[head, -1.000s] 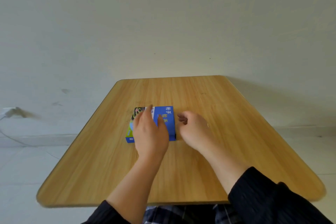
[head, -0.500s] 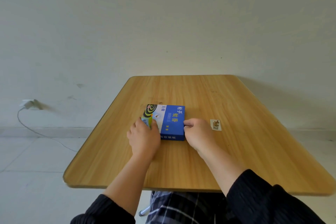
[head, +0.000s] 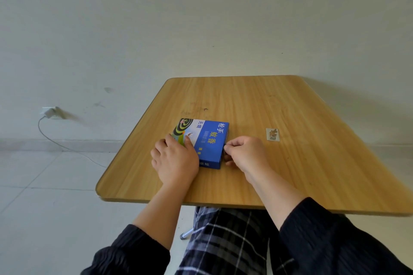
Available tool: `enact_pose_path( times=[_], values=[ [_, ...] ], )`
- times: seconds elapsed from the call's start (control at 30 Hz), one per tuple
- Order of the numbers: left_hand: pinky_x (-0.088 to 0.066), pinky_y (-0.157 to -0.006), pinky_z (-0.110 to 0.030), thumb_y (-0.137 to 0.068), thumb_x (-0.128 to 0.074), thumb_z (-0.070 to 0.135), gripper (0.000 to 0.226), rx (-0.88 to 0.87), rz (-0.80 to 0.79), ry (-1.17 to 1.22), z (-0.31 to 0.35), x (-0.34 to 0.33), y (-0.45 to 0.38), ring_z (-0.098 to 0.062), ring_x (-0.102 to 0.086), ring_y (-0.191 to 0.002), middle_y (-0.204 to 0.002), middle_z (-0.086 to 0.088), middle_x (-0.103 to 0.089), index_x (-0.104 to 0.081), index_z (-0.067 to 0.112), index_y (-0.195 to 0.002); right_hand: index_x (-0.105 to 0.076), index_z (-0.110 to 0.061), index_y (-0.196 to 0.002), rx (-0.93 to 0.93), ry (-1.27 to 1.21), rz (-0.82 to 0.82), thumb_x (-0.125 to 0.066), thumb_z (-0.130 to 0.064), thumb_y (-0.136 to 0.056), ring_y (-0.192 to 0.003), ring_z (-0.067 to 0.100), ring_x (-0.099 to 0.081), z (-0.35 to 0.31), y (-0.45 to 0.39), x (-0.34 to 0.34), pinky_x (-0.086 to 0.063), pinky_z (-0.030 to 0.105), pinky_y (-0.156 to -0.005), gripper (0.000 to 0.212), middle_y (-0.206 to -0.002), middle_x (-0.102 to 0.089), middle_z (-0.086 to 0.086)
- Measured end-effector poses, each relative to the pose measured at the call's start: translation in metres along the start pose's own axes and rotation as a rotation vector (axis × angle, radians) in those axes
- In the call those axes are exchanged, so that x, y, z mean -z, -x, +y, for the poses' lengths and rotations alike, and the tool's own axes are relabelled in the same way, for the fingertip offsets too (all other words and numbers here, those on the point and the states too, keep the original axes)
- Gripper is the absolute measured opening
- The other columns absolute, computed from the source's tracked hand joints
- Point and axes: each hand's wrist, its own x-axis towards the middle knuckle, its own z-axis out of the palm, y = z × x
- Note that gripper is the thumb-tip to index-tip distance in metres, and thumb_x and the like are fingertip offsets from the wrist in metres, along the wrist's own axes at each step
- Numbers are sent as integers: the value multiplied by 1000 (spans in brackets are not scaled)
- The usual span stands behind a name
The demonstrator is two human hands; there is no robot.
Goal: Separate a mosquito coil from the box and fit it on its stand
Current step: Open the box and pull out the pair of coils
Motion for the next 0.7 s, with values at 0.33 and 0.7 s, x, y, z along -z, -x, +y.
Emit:
enact_pose_path(
  times=[0.33,0.7],
  values=[
    [-25,-106,-46,-95,-28,51,63,-27,26,-24,-2,-5,0,-35,-31,-130,-142,-15,-38,-34,7,-139,-54,-9,-63,-88,-24,-63,-64,-10,-82,-44,19,-59,-7,-10,1,-54,32,-47,22,-58,-62,8],
    [-27,-104,-45,-93,-23,59,67,-58,25,-66,-3,-8,0,-34,-33,-126,-138,-15,-41,-39,8,-132,-48,-19,-90,55,287,-26,-51,-2,-78,-48,15,-53,-1,-16,0,-34,21,-33,21,-69,-59,5]
  ],
)
